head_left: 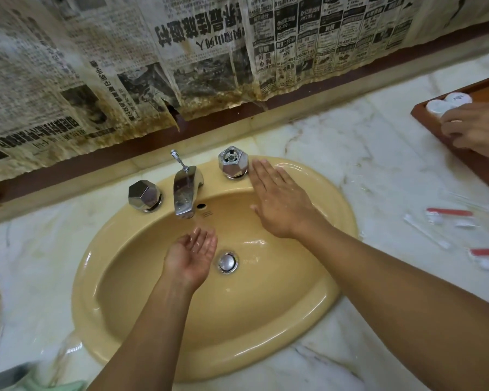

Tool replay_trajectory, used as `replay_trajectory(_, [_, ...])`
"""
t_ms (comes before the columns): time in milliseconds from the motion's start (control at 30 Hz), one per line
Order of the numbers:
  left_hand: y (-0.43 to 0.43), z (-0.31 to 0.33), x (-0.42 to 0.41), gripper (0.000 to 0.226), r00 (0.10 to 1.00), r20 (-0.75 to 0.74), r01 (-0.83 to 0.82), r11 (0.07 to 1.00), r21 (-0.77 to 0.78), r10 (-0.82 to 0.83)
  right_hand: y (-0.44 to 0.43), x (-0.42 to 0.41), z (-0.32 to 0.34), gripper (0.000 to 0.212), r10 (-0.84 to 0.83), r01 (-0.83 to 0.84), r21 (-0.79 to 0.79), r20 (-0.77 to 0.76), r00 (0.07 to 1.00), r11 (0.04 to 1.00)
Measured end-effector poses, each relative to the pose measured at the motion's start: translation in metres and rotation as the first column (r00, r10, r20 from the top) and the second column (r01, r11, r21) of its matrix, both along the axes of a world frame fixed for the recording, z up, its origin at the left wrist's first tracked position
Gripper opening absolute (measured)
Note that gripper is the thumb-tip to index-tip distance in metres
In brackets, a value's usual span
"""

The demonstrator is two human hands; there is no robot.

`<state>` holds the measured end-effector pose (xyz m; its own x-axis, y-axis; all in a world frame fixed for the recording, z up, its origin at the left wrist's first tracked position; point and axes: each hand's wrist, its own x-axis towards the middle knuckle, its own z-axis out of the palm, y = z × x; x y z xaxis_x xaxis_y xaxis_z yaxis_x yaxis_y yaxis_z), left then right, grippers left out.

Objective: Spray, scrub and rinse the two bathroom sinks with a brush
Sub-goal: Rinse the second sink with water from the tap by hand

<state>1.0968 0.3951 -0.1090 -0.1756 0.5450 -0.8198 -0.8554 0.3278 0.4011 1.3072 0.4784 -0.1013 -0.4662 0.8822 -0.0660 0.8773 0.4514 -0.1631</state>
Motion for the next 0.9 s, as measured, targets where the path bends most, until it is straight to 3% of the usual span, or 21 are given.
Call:
replay_trajectory(200, [0.025, 0.005, 0.002, 0.035, 0.996, -0.038, 0.07, 0.988, -0.139, -0.076, -0.019, 0.018, -0.001, 0.062, 0.019, -0.022, -0.026, -0.127, 0.992, 0.999])
replay_trajectory(267, [0.037, 0.012, 0.014, 0.038, 0.993, -0.021, 0.116, 0.989, -0.094, -0.118, -0.013, 0.021, 0.003, 0.057, 0.022, -0.032, -0.051, -0.191, 0.981, 0.998])
replay_trajectory(333, [0.046, 0.025, 0.034, 0.035, 0.98, 0.063, 0.184, 0.981, 0.065, -0.188, -0.005, 0.025, 0.006, 0.056, 0.032, -0.048, -0.071, -0.211, 0.977, 0.996])
replay_trajectory(400, [0.048, 0.04, 0.055, 0.039, 0.954, 0.146, 0.221, 0.944, 0.245, -0.262, 0.009, 0.024, 0.006, 0.064, 0.047, -0.053, -0.051, -0.119, 0.992, 0.997])
replay_trajectory(500, [0.039, 0.036, 0.065, 0.041, 0.954, 0.108, 0.232, 0.919, 0.319, -0.279, 0.042, 0.01, 0.008, 0.088, 0.049, -0.047, -0.032, 0.065, 0.997, 0.998])
replay_trajectory(600, [0.012, 0.018, 0.043, 0.035, 0.969, 0.002, 0.237, 0.939, 0.247, -0.245, 0.061, -0.003, 0.01, 0.117, 0.013, -0.007, -0.061, 0.112, 0.994, 0.998])
replay_trajectory(667, [-0.013, 0.006, 0.019, 0.034, 0.942, -0.187, 0.305, 0.942, 0.141, -0.277, 0.052, -0.005, 0.005, 0.111, 0.001, 0.003, -0.039, 0.11, 0.994, 0.999])
replay_trajectory(733, [-0.042, -0.002, -0.007, 0.034, 0.829, -0.428, 0.396, 0.918, -0.008, -0.361, 0.032, -0.003, -0.001, 0.093, 0.012, -0.016, 0.035, 0.122, 0.992, 0.999])
replay_trajectory(767, [-0.056, -0.006, -0.022, 0.033, 0.714, -0.565, 0.443, 0.892, -0.094, -0.414, 0.023, -0.001, -0.003, 0.086, 0.03, -0.038, 0.06, 0.126, 0.992, 0.997])
replay_trajectory(833, [-0.078, -0.01, -0.053, 0.029, 0.322, -0.805, 0.542, 0.794, -0.275, -0.499, 0.009, 0.005, -0.005, 0.078, 0.071, -0.076, 0.059, 0.094, 0.993, 0.995])
replay_trajectory(900, [-0.09, -0.008, -0.082, 0.023, -0.112, -0.861, 0.578, 0.673, -0.462, -0.496, 0.001, 0.012, -0.005, 0.075, 0.105, -0.107, 0.048, 0.052, 0.993, 0.993])
